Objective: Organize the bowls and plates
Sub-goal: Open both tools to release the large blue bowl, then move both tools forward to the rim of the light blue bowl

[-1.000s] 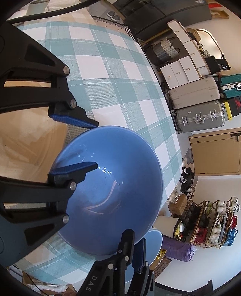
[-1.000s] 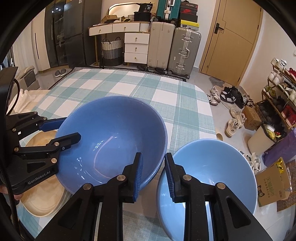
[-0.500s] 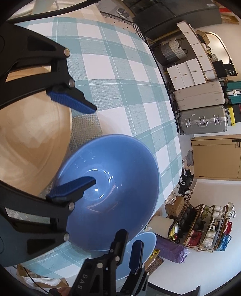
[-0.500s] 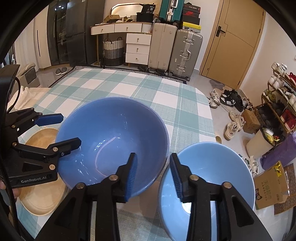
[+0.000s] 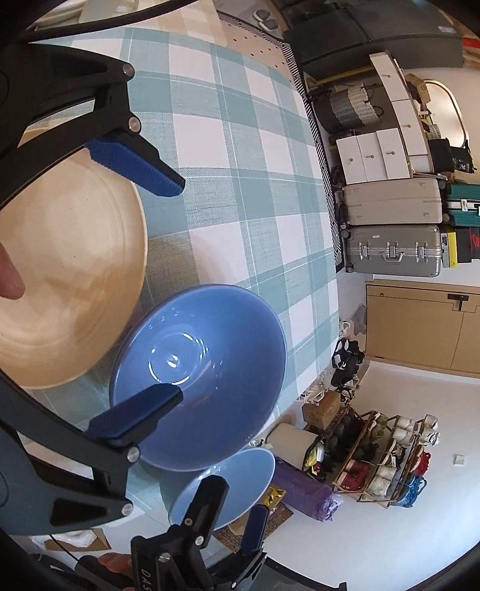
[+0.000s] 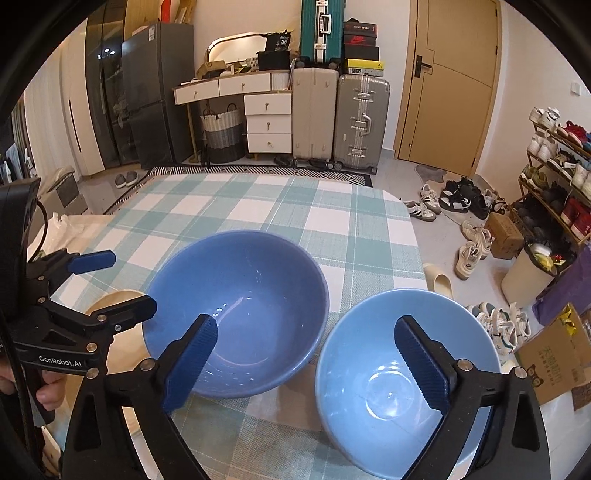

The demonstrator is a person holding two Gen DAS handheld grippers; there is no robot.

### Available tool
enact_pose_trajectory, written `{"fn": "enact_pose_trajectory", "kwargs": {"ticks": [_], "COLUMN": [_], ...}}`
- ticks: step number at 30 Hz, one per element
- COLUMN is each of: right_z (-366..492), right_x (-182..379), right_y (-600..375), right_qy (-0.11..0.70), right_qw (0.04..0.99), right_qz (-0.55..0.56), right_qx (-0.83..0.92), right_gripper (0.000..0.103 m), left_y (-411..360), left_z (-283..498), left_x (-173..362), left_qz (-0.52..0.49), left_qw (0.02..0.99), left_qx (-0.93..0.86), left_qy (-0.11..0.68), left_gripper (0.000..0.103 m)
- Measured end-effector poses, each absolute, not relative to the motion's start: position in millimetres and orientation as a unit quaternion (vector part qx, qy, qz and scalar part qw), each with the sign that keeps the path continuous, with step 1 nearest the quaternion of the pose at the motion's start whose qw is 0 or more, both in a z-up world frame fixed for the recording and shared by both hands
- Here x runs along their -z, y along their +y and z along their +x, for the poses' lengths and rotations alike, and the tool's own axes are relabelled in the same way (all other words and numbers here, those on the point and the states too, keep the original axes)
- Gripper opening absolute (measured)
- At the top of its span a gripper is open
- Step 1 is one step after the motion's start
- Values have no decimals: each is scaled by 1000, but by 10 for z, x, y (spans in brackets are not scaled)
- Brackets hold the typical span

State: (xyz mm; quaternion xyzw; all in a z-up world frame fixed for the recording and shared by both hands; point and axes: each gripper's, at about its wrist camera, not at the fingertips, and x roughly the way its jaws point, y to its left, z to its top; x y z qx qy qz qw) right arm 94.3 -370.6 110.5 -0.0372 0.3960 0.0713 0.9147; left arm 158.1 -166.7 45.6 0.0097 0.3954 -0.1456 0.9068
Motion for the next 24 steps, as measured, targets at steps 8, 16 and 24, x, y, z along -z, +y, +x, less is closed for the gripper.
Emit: {"fn": "enact_pose_trajectory", "kwargs": {"ticks": [8, 16, 24], "right_z": [766, 550, 444], "right_x": [-1318, -1576, -1746], "right_y": [-3882, -4139, -4414], "right_qy": [378, 358, 345], "right_qw": [924, 932, 938], "right_qz": [-22, -7, 0], "right_qx": [-63, -57, -41], "right_gripper": [101, 101, 101], "left_y": [-1653, -1810, -2159], "left_z": [1383, 1173, 953], "left_x": [-602, -729, -782], "left_qz": [-17, -21, -21], "left_qw": [908, 907, 898], "left_qx": [141, 150, 182], "left_qy": [395, 393, 399], "left_gripper": [101, 100, 100]}}
